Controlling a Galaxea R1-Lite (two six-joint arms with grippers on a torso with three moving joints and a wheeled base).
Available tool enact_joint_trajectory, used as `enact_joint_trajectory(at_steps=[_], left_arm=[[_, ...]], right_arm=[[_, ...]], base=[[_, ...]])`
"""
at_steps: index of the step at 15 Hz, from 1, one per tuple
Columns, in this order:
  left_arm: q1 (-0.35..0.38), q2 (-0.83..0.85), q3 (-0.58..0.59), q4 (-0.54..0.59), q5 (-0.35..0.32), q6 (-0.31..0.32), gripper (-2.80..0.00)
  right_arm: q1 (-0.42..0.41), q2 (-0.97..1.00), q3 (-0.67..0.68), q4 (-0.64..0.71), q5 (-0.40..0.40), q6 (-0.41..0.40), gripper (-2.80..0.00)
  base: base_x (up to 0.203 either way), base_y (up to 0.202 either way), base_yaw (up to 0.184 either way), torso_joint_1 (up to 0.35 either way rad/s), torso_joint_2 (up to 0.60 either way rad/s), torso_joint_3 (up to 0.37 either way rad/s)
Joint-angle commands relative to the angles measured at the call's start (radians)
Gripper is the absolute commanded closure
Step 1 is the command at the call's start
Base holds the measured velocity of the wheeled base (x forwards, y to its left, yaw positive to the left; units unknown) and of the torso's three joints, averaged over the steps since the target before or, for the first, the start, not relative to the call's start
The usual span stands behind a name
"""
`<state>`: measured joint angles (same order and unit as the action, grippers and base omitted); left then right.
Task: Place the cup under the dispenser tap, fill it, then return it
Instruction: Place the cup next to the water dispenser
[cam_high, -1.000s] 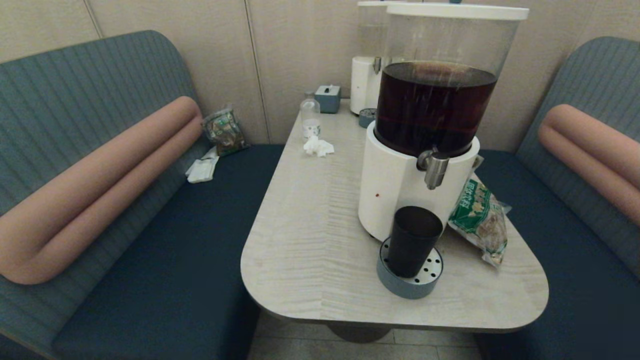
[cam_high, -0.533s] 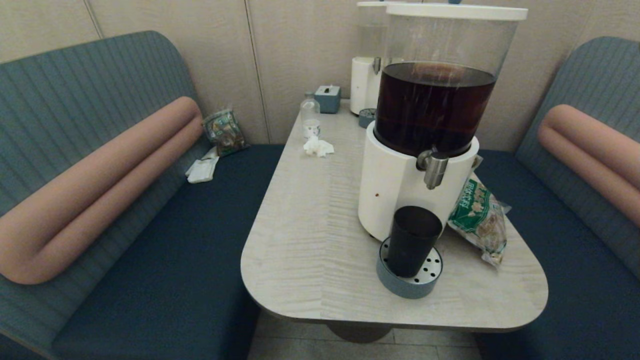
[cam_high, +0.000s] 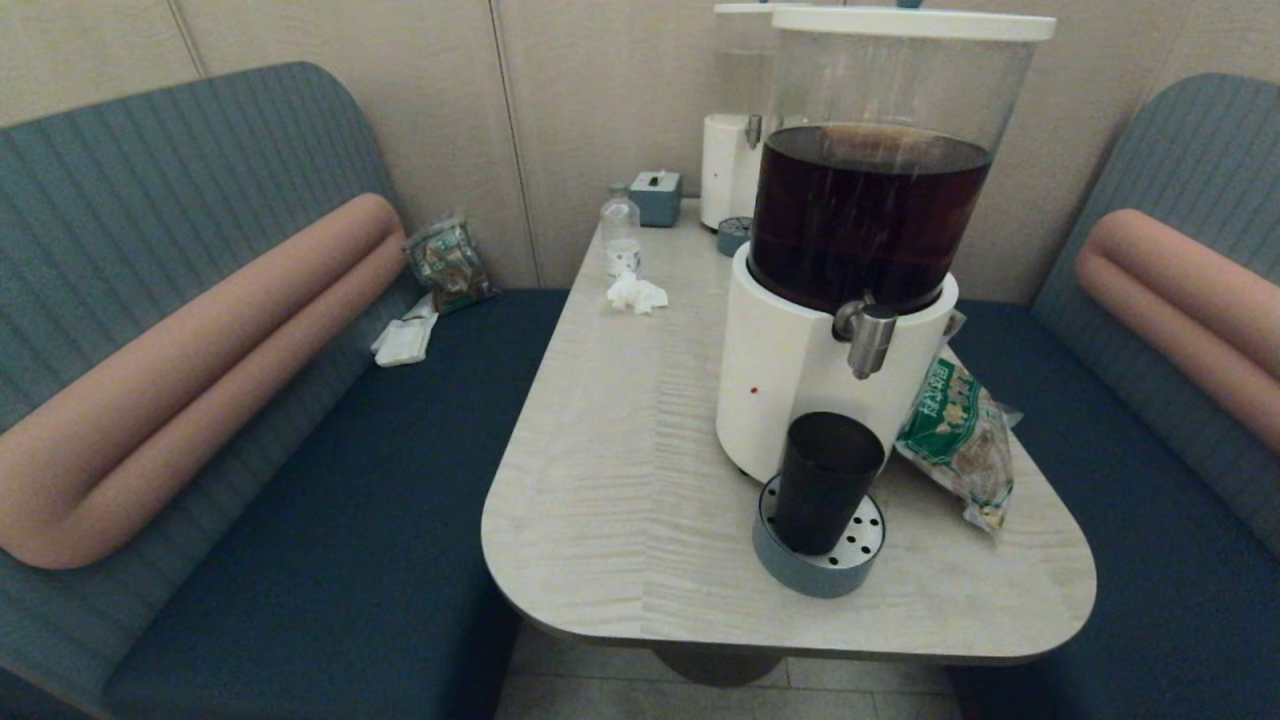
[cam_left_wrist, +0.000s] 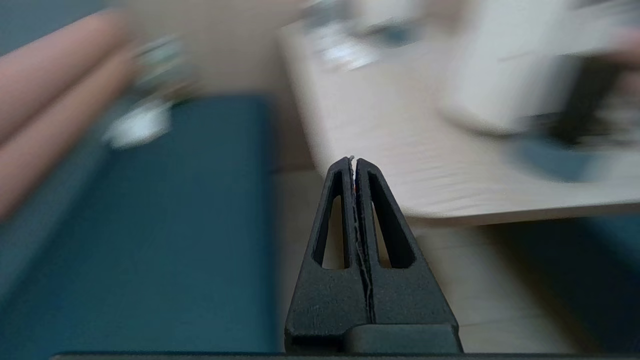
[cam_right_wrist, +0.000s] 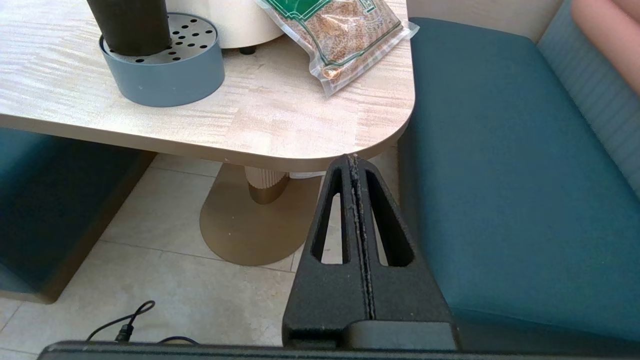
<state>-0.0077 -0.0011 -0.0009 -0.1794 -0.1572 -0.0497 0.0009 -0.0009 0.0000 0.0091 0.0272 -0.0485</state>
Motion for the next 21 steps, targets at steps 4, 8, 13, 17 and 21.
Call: enact_joint_trajectory(at_steps=[4,8,13,17,21], left_arm=[[0.000,0.000,-0.007,0.134,0.136,0.148,0.00],[0.001,0.000,0.000,0.172,0.140,0.077,0.00],[0.000,0.000,0.001,0.176,0.140,0.064,0.00],[0.000,0.001,-0.017,0.185,0.154,0.066,0.00],[-0.016,0.241,-0.399,0.304,0.056,0.038,0.00]], right_arm=[[0.001,0.001,0.000,0.000,0.000,-0.001,0.00],[0.001,0.001,0.000,0.000,0.000,-0.001,0.00],[0.001,0.001,0.000,0.000,0.000,-0.001,0.00],[0.001,0.001,0.000,0.000,0.000,-0.001,0.00],[0.001,0.001,0.000,0.000,0.000,-0.001,0.00]], base=[[0.000,0.000,0.000,0.000,0.00,0.000],[0.000,0.000,0.000,0.000,0.00,0.000],[0.000,0.000,0.000,0.000,0.00,0.000],[0.000,0.000,0.000,0.000,0.00,0.000],[0.000,0.000,0.000,0.000,0.00,0.000]])
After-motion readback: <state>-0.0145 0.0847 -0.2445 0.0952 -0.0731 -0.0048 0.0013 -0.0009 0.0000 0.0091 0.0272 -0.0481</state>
